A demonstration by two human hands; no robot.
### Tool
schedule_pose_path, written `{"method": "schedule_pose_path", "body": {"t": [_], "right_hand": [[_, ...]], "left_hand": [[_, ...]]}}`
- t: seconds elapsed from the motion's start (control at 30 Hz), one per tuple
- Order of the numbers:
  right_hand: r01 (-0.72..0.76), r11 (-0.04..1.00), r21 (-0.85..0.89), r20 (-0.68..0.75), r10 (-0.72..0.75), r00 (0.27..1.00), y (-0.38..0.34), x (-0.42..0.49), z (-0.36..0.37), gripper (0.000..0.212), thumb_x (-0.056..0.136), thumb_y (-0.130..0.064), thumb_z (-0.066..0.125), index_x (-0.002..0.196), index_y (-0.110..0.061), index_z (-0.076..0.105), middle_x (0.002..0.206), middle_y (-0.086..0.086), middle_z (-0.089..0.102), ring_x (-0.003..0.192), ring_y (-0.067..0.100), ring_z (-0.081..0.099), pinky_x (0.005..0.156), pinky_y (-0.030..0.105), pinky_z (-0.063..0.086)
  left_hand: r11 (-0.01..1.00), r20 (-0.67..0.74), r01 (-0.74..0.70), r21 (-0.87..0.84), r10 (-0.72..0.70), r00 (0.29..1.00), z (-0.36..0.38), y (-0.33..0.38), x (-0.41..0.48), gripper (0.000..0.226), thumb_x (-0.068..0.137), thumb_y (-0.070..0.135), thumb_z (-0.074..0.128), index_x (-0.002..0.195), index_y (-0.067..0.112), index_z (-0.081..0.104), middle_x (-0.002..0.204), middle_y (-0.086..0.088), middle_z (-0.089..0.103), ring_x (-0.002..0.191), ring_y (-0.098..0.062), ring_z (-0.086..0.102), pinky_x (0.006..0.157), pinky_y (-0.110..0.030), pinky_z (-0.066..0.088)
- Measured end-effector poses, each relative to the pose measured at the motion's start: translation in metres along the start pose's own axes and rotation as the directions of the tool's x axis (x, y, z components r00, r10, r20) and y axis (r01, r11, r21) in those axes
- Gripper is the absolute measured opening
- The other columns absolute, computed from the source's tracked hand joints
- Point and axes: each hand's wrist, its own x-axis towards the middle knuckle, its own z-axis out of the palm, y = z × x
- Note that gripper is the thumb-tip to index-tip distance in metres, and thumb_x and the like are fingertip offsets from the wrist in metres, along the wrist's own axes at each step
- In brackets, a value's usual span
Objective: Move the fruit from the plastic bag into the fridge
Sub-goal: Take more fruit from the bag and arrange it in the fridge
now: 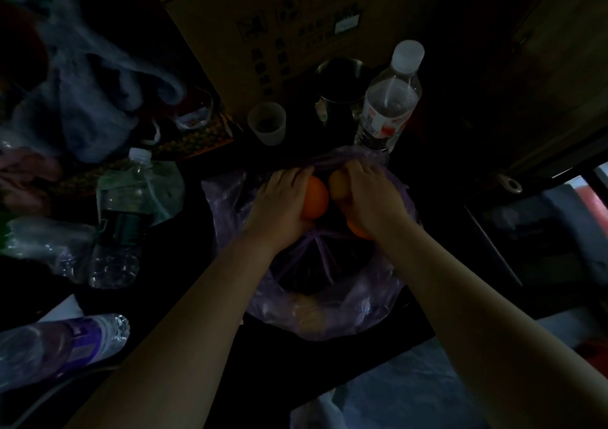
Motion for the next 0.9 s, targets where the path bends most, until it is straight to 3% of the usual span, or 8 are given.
{"method": "schedule_pose_path", "body": {"t": [0.23, 0.43, 0.6, 0.73, 0.9], "right_hand": [[0.046, 0.998, 0.048, -0.037, -0.044, 0.998, -0.018, -0.025, -0.014, 0.057, 0.075, -0.029, 0.069, 0.125, -0.014, 0.045, 0.127, 0.009, 0.051, 0.117, 0.032, 0.048, 0.086, 0.041, 0.045], [0.035, 0.997, 0.07, -0.177, -0.022, 0.984, -0.048, -0.077, -0.053, 0.072, 0.078, -0.025, 0.072, 0.139, -0.015, 0.035, 0.141, 0.011, 0.038, 0.122, 0.034, 0.044, 0.089, 0.04, 0.042], [-0.009, 0.997, 0.077, -0.238, 0.027, 0.971, -0.084, -0.135, -0.083, 0.072, 0.08, -0.028, 0.07, 0.14, -0.025, 0.031, 0.142, 0.002, 0.033, 0.123, 0.028, 0.045, 0.082, 0.037, 0.046], [-0.017, 0.995, 0.099, -0.37, 0.053, 0.928, -0.119, -0.195, -0.1, 0.069, 0.078, -0.027, 0.071, 0.137, -0.027, 0.035, 0.138, -0.001, 0.036, 0.121, 0.027, 0.046, 0.082, 0.041, 0.049], [-0.038, 0.987, 0.157, -0.52, 0.116, 0.847, -0.171, -0.284, -0.101, 0.063, 0.077, -0.019, 0.069, 0.133, -0.027, 0.041, 0.135, -0.003, 0.039, 0.119, 0.024, 0.047, 0.085, 0.037, 0.047]], "left_hand": [[0.992, -0.026, -0.063, -0.111, 0.06, 0.998, -0.027, 0.004, -0.022, 0.091, 0.069, 0.04, 0.078, 0.144, 0.016, 0.032, 0.143, -0.005, 0.038, 0.129, -0.027, 0.033, 0.104, -0.046, 0.035], [0.969, -0.084, -0.122, -0.213, 0.106, 0.991, -0.073, 0.013, -0.058, 0.091, 0.071, 0.038, 0.078, 0.145, 0.018, 0.029, 0.147, -0.004, 0.033, 0.134, -0.023, 0.026, 0.109, -0.036, 0.025], [0.94, -0.119, -0.167, -0.297, 0.137, 0.983, -0.112, 0.023, -0.103, 0.095, 0.077, 0.041, 0.074, 0.15, 0.028, 0.015, 0.148, 0.003, 0.014, 0.136, -0.021, 0.026, 0.106, -0.041, 0.036], [0.884, -0.072, -0.175, -0.434, 0.16, 0.985, -0.137, 0.025, -0.142, 0.098, 0.078, 0.038, 0.073, 0.149, 0.035, 0.005, 0.151, 0.009, 0.009, 0.135, -0.023, 0.03, 0.104, -0.045, 0.038], [0.791, -0.169, -0.339, -0.509, 0.295, 0.941, -0.166, 0.025, -0.204, 0.091, 0.078, 0.03, 0.075, 0.148, 0.032, 0.017, 0.149, 0.007, 0.018, 0.129, -0.015, 0.034, 0.095, -0.03, 0.035]]}}
